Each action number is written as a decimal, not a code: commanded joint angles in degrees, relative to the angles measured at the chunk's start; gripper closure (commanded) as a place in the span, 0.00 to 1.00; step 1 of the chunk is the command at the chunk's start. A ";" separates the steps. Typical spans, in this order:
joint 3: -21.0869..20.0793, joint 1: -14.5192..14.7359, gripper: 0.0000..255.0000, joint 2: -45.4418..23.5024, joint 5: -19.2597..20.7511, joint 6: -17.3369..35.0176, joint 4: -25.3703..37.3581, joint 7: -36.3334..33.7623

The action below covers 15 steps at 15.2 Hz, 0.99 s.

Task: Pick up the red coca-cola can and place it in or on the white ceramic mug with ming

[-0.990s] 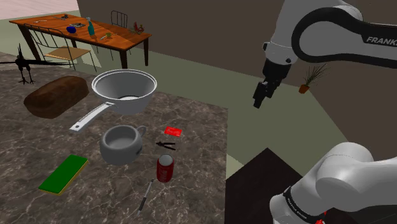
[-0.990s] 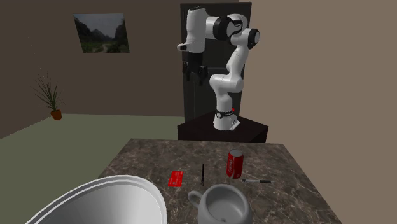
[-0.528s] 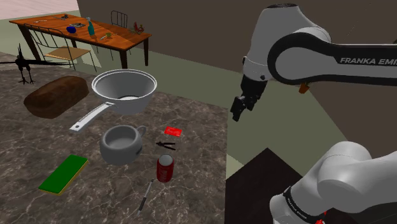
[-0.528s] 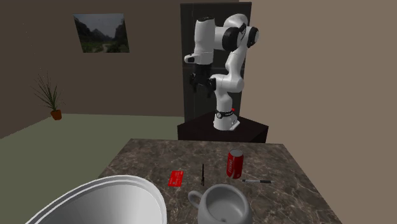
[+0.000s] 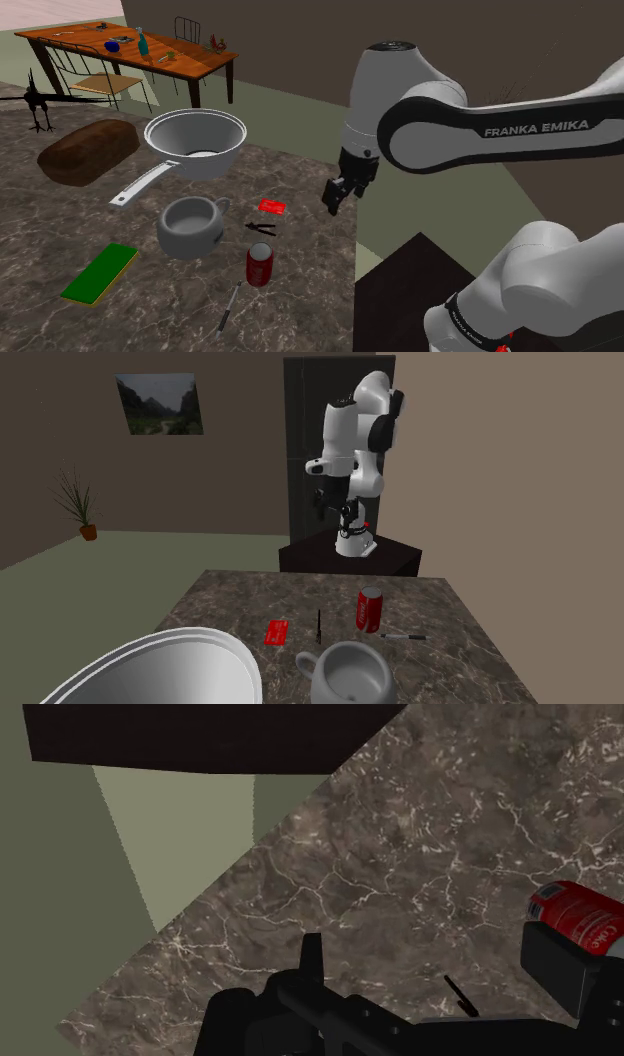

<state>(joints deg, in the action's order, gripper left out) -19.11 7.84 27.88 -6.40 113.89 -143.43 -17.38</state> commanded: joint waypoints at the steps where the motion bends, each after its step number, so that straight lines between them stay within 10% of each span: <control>1: -2.17 0.47 0.00 -3.18 -0.65 3.23 0.39 -2.76; 15: -13.72 2.41 0.00 -31.96 10.25 19.17 13.81 -26.32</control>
<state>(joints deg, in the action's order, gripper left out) -32.33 9.82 -1.50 2.06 132.31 -131.28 -41.31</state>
